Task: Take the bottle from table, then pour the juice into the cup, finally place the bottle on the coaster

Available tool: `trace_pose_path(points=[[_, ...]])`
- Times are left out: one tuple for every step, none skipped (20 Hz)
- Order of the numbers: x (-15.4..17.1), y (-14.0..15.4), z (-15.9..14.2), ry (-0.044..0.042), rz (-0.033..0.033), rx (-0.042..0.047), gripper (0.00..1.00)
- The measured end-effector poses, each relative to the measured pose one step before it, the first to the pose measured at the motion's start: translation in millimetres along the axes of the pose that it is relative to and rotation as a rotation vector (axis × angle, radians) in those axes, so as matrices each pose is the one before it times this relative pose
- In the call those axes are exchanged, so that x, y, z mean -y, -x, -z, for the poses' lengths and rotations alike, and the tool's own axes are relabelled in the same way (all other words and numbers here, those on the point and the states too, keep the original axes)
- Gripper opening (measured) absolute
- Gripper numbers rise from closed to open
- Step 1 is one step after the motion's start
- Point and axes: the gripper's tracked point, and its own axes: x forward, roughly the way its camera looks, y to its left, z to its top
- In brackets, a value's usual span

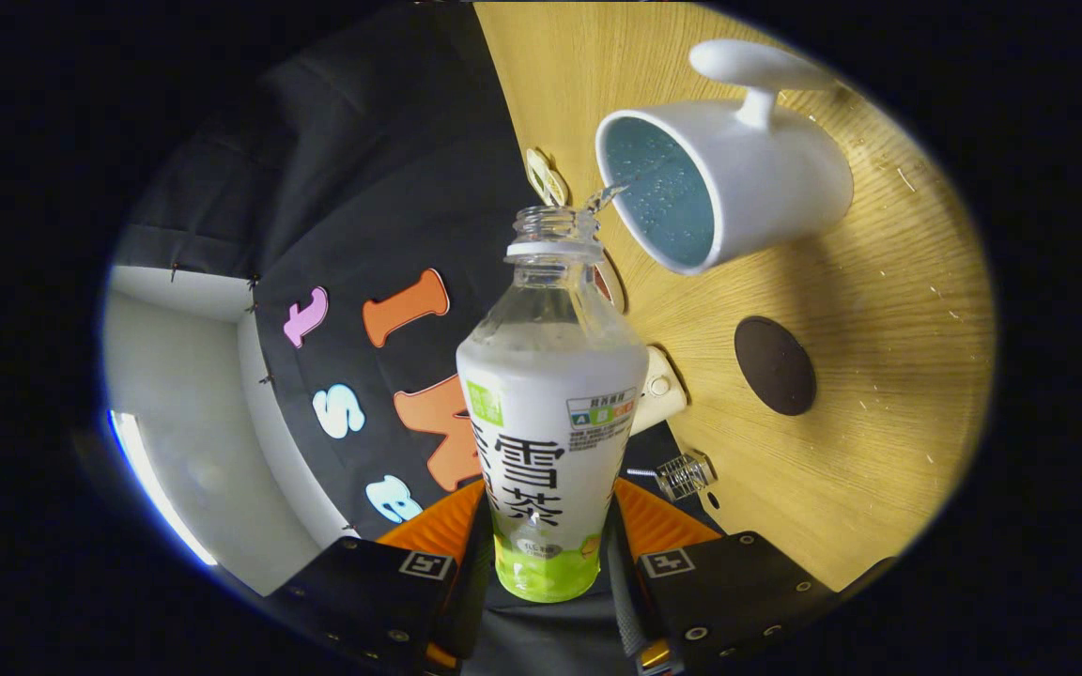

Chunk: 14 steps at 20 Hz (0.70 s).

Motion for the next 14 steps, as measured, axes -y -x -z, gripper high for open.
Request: trace_pose_path(points=[[-0.65,2.09,0.28,-0.01025,0.00221,0.00154,0.58],[-0.02,-0.33,0.40,-0.00927,0.00184,0.00230,0.58],[-0.42,0.98,-0.68,-0.00791,0.00185,0.00148,0.58],[-0.31,0.40,1.53,-0.00790,0.00336,-0.00057,0.58],[-0.94,-0.92,0.40,-0.00839,0.00250,0.00195,0.58],[-0.10,-0.53,0.49,-0.00678,0.00090,-0.00204,0.58],[-0.63,0.72,-0.24,-0.00616,0.00028,0.00064,0.58],[0.30,-0.70,-0.44,-0.00758,0.00108,0.00156,0.58],[-1.40,0.05,0.13,-0.01004,-0.00161,0.00369,0.58],[0.07,-0.22,0.04,-0.01020,-0.00136,0.00203,0.58],[-0.06,0.44,0.85,-0.00900,-0.00368,0.00077,0.58],[0.31,-0.57,0.63,-0.00784,-0.00189,-0.00017,0.58],[0.08,-0.18,1.16,-0.00569,-0.00052,-0.00395,0.58],[0.58,-0.67,1.23,-0.00470,0.00275,-0.00577,0.58]])
